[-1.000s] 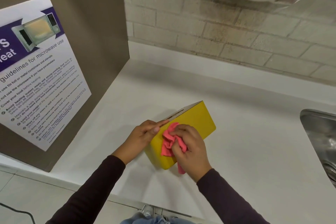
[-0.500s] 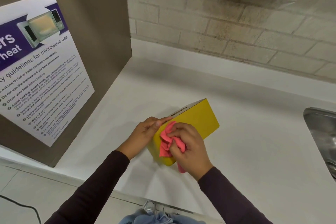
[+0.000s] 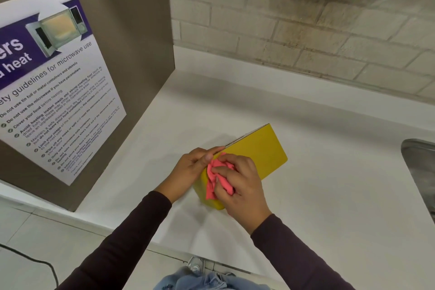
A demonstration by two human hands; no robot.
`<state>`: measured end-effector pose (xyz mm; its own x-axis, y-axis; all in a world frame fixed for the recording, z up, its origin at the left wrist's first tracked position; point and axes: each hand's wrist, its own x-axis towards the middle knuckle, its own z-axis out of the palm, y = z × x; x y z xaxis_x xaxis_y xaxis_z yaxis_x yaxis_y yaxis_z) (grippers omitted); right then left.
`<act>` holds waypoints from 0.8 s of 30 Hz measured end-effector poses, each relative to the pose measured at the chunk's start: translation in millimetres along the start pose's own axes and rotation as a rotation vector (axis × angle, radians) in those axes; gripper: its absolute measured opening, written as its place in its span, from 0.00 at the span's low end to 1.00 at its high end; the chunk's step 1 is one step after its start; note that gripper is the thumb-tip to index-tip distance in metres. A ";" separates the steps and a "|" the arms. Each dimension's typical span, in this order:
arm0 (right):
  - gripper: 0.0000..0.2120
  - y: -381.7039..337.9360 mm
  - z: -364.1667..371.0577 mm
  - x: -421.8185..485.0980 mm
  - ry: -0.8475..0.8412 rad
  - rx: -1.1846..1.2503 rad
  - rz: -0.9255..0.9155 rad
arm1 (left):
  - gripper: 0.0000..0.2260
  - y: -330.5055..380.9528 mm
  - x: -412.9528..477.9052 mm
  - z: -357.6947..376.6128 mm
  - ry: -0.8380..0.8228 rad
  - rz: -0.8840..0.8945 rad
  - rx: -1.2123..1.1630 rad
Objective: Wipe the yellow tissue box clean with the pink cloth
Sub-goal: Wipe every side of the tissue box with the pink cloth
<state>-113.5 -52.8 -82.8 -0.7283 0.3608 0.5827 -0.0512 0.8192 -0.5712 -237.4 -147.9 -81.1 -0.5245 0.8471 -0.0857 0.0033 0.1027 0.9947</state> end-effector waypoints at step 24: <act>0.14 20.9 -85.3 -46.6 -0.271 0.341 0.577 | 0.36 2.5 -0.2 -5.3 -0.003 -0.050 0.014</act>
<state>-22.3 -14.4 -72.5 -0.8455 0.5340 -0.0047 0.2141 0.3309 -0.9190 -241.7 -150.6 -78.4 -0.5214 0.8424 -0.1357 -0.0109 0.1524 0.9883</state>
